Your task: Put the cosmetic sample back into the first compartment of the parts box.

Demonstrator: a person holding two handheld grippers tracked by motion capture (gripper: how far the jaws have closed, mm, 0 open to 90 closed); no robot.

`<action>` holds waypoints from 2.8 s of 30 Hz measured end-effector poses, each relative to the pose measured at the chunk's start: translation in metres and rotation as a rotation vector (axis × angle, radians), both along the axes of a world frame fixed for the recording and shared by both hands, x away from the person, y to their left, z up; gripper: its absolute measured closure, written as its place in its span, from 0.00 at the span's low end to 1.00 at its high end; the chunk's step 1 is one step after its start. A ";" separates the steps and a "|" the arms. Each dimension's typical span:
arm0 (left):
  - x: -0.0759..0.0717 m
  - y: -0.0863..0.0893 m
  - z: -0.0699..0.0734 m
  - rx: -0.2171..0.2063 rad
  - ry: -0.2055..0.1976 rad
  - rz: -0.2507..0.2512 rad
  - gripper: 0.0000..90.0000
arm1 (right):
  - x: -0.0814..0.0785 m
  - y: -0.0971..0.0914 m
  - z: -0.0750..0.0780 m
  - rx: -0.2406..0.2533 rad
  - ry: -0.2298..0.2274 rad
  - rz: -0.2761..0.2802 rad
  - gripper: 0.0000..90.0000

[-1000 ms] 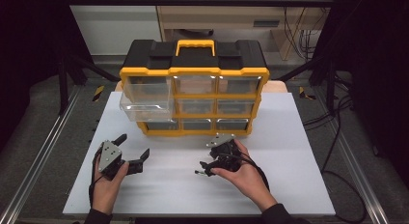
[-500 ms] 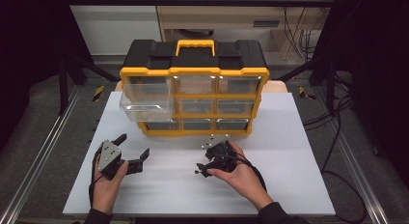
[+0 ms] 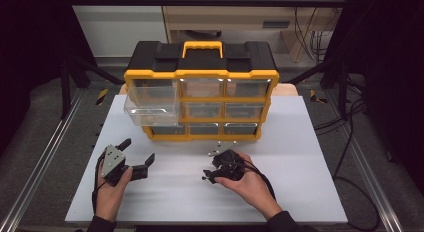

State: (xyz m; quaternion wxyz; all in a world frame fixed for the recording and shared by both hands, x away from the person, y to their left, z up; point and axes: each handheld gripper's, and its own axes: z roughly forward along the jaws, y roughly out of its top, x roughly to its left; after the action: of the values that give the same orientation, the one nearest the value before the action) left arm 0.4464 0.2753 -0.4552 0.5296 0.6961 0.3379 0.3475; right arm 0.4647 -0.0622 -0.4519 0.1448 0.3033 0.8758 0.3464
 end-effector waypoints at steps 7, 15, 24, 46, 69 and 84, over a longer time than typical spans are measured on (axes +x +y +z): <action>0.001 0.000 0.000 -0.001 0.003 0.001 0.03 | 0.000 0.002 -0.004 0.021 0.027 0.038 0.52; 0.001 0.001 -0.001 -0.001 0.007 0.004 0.03 | -0.004 0.004 -0.010 0.003 0.062 0.077 0.63; 0.002 0.001 -0.001 -0.001 0.013 0.005 0.03 | -0.009 0.002 -0.020 -0.011 0.081 0.112 0.71; 0.002 0.001 -0.002 0.002 0.019 0.005 0.03 | -0.013 0.002 -0.027 -0.035 0.060 0.135 0.90; 0.002 0.003 -0.004 -0.005 0.023 0.016 0.03 | 0.005 -0.031 0.047 0.239 -0.116 -0.036 0.90; 0.003 0.005 -0.004 -0.025 0.026 0.023 0.03 | 0.010 -0.044 0.107 0.333 -0.213 -0.062 0.90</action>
State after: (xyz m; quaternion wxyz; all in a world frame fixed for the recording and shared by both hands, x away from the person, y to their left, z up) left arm 0.4493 0.2804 -0.4591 0.5299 0.6898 0.3571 0.3404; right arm 0.4743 -0.1065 -0.3449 0.1948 0.3116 0.7764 0.5120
